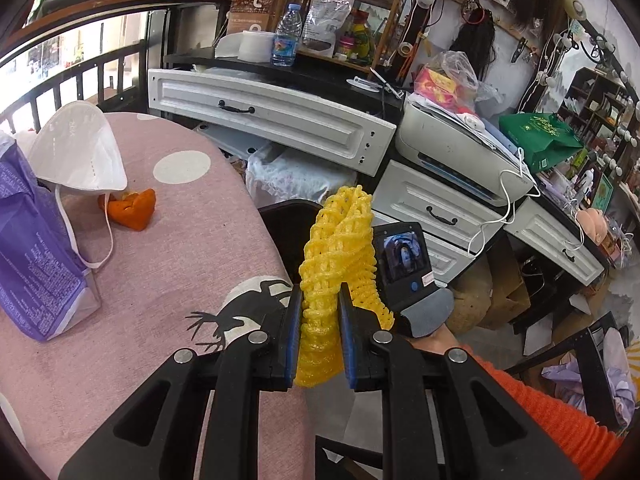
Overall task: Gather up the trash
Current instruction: 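Carry both items to the black bin and open both tools to drop them, then move both tools back to the table toward the purple bag, then grasp the purple bag with the right tool and lift it, then open the right tool off the purple bag and grasp the white face mask, then grasp the purple bag with the left tool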
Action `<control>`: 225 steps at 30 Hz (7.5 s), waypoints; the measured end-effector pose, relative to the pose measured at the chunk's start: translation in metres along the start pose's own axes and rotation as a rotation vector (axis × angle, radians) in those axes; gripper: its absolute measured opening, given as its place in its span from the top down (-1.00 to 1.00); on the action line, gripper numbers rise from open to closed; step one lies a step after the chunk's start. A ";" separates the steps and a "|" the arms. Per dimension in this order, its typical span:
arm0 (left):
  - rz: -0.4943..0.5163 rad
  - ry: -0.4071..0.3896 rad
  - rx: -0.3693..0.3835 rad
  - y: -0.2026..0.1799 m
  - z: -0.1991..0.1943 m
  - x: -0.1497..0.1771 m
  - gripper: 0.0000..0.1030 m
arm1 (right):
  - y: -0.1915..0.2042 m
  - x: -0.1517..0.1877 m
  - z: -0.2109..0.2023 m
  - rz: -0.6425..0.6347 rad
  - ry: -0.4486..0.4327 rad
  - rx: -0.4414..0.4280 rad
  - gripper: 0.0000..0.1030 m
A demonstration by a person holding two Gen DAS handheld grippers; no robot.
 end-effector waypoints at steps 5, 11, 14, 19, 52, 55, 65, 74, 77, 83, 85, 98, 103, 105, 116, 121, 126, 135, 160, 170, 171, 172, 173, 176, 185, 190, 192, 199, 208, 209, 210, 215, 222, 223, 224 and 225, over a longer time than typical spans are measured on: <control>0.024 0.039 -0.025 -0.010 0.027 -0.002 0.66 | -0.021 0.012 -0.033 0.039 -0.068 0.026 -0.47; 0.061 0.095 -0.041 -0.035 0.066 -0.004 0.66 | -0.059 0.039 -0.078 0.092 -0.117 0.105 -0.52; 0.073 0.130 -0.052 -0.044 0.089 -0.002 0.66 | -0.073 0.054 -0.096 0.103 -0.127 0.151 -0.52; 0.056 0.197 -0.091 -0.049 0.127 0.001 0.66 | -0.086 0.077 -0.117 0.113 -0.142 0.177 -0.52; 0.028 0.128 -0.052 -0.067 0.126 -0.008 -0.56 | -0.108 0.117 -0.162 0.225 -0.201 0.188 -0.57; 0.042 0.083 -0.046 -0.068 0.104 -0.009 -0.59 | -0.100 0.111 -0.164 0.216 -0.211 0.173 -0.57; 0.104 -0.055 -0.057 -0.057 0.030 -0.010 -0.71 | -0.046 0.079 -0.176 0.111 -0.275 0.098 -0.58; 0.030 -0.165 -0.124 0.005 -0.045 -0.003 -0.84 | 0.027 0.041 -0.191 -0.031 -0.357 -0.001 -0.58; 0.002 -0.196 -0.192 0.031 -0.066 0.003 -0.84 | 0.057 0.027 -0.195 -0.096 -0.370 -0.041 -0.58; -0.057 -0.228 -0.323 0.086 -0.101 0.017 -0.85 | 0.123 0.004 -0.205 -0.237 -0.398 -0.131 -0.58; -0.083 -0.235 -0.352 0.106 -0.114 0.024 -0.85 | 0.146 -0.003 -0.207 -0.289 -0.401 -0.151 -0.58; -0.165 -0.282 -0.517 0.189 -0.181 0.059 -0.87 | 0.272 -0.062 -0.199 -0.567 -0.361 -0.336 -0.58; -0.203 -0.300 -0.523 0.207 -0.193 0.067 -0.89 | 0.291 -0.092 -0.181 -0.610 -0.335 -0.287 -0.58; -0.215 -0.293 -0.527 0.212 -0.194 0.069 -0.89 | 0.294 -0.101 -0.174 -0.607 -0.325 -0.277 -0.58; -0.245 -0.281 -0.495 0.220 -0.191 0.074 -0.89 | 0.294 -0.108 -0.155 -0.606 -0.275 -0.289 0.18; -0.235 -0.267 -0.471 0.216 -0.182 0.074 -0.89 | 0.294 -0.099 -0.164 -0.613 -0.292 -0.318 0.54; -0.190 -0.250 -0.497 0.214 -0.173 0.068 -0.89 | 0.287 -0.091 -0.181 -0.594 -0.324 -0.362 0.60; -0.235 -0.289 -0.517 0.248 -0.196 0.033 -0.89 | 0.287 -0.070 -0.202 -0.646 -0.334 -0.402 0.59; -0.232 -0.309 -0.362 0.202 -0.189 0.038 -0.89 | 0.276 0.039 -0.237 -0.705 -0.326 -0.453 0.50; -0.220 -0.308 -0.307 0.182 -0.182 0.031 -0.89 | 0.253 0.043 -0.243 -0.615 -0.354 -0.422 -0.23; -0.222 -0.305 -0.288 0.180 -0.181 0.032 -0.89 | 0.250 0.044 -0.244 -0.606 -0.359 -0.416 -0.23; -0.223 -0.298 -0.269 0.177 -0.179 0.034 -0.89 | 0.247 0.044 -0.246 -0.598 -0.359 -0.418 -0.23; -0.226 -0.290 -0.252 0.175 -0.176 0.035 -0.89 | 0.243 0.045 -0.249 -0.588 -0.363 -0.421 -0.23; -0.233 -0.277 -0.227 0.170 -0.168 0.040 -0.89 | 0.230 0.044 -0.259 -0.556 -0.395 -0.426 -0.23; -0.292 -0.304 -0.235 0.177 -0.182 0.049 -0.89 | 0.200 0.038 -0.266 -0.539 -0.433 -0.307 -0.23; -0.279 -0.268 -0.209 0.169 -0.177 0.054 -0.89 | 0.195 0.035 -0.229 -0.541 -0.335 -0.296 -0.23; -0.276 -0.253 -0.196 0.162 -0.170 0.056 -0.89 | 0.194 0.032 -0.222 -0.493 -0.302 -0.358 -0.32; -0.222 -0.226 -0.176 0.135 -0.149 0.051 -0.89 | 0.214 0.015 -0.226 -0.406 -0.335 -0.287 -0.58; -0.234 -0.166 -0.144 0.118 -0.121 0.046 -0.89 | 0.213 0.020 -0.194 -0.387 -0.245 -0.272 0.83; -0.236 -0.159 -0.145 0.116 -0.117 0.046 -0.89 | 0.212 0.022 -0.196 -0.388 -0.256 -0.266 0.86; -0.238 -0.148 -0.148 0.112 -0.112 0.045 -0.89 | 0.211 0.024 -0.199 -0.392 -0.270 -0.255 0.87; -0.253 -0.107 -0.176 0.102 -0.089 0.041 -0.89 | 0.207 0.029 -0.213 -0.412 -0.310 -0.219 0.88; -0.276 -0.097 -0.238 0.108 -0.077 0.038 -0.63 | 0.191 0.038 -0.225 -0.393 -0.332 -0.184 0.88; -0.281 -0.093 -0.233 0.108 -0.077 0.038 -0.44 | 0.187 0.039 -0.225 -0.386 -0.333 -0.183 0.88; -0.283 -0.084 -0.223 0.109 -0.076 0.039 -0.34 | 0.184 0.040 -0.226 -0.376 -0.335 -0.183 0.88; -0.281 -0.079 -0.215 0.108 -0.076 0.039 -0.27 | 0.181 0.040 -0.227 -0.367 -0.335 -0.186 0.88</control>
Point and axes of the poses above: each gripper's, at about its wrist camera, not at the fingertips, and z roughly the way its jaws point, y to its left, x to its underside, the point moved 2 cm from there along z, roughly the way its jaws point, and after that the axes turned 10 degrees about -z, right-handed, at the moved point
